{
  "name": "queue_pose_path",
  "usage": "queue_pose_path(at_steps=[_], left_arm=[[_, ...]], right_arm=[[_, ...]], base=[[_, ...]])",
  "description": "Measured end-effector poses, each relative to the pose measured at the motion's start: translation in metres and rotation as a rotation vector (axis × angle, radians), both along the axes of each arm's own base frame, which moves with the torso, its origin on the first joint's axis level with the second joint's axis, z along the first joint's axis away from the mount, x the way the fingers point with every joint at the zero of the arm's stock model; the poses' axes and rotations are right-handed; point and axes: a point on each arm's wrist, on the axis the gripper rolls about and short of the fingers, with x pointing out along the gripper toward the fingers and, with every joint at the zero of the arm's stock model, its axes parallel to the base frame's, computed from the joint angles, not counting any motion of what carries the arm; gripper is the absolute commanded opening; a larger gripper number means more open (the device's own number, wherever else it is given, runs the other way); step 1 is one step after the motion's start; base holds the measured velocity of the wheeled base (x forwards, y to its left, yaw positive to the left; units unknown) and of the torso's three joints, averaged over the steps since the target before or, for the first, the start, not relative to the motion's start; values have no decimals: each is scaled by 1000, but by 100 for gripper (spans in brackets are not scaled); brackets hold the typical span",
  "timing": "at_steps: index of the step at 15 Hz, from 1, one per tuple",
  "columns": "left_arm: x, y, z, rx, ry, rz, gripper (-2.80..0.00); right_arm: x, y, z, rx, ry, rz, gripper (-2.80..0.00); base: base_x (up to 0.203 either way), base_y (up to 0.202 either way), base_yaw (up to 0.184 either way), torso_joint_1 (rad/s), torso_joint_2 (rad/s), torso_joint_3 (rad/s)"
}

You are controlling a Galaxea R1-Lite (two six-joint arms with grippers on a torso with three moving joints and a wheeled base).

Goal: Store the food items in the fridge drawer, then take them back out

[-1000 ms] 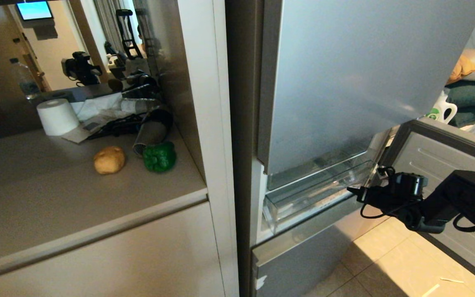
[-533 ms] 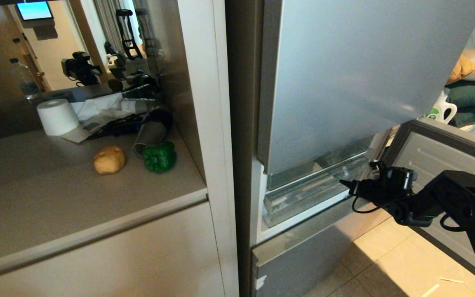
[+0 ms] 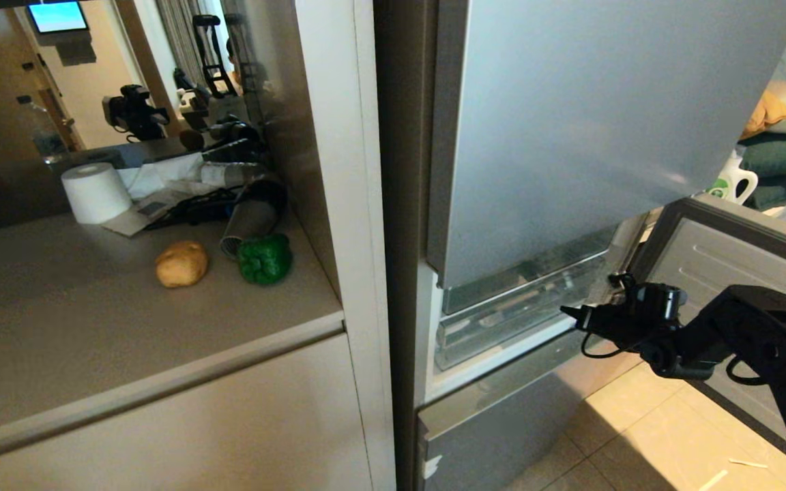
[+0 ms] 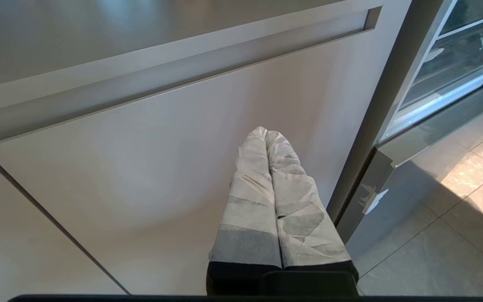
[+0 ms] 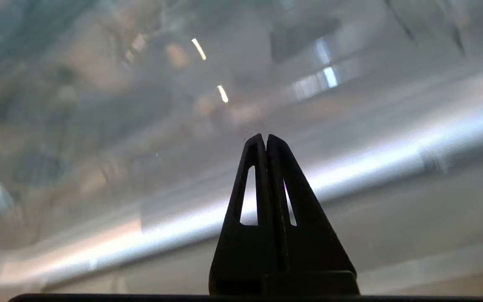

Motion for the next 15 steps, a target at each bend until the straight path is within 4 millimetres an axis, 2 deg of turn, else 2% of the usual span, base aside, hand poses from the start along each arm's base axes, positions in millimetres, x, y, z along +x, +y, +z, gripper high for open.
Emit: queue_pose_path(at_steps=[1,3,5,7,12,15], left_arm=[[0,0,0,0,0,0,-280],[0,0,0,0,0,0,-280],[0,0,0,0,0,0,-280],[0,0,0,0,0,0,-280],[0,0,0,0,0,0,-280],[0,0,0,0,0,0,-280]], right_arm=[[-11,-5,4,2,24,-14,-280],[-40,-18,23,-3,57,-49,-280],[-79,-37,55,-39,52,-98,-280],[-127,-54,95,-93,10,-150,-280],[-242,-50,187,-217,-165,-283,-280],[-290,-60,235,-340,-309,-523,-280]], base=[[0,0,0,0,0,0],[0,0,0,0,0,0],[0,0,0,0,0,0],[0,0,0,0,0,0],[0,0,0,0,0,0],[0,0,0,0,0,0]])
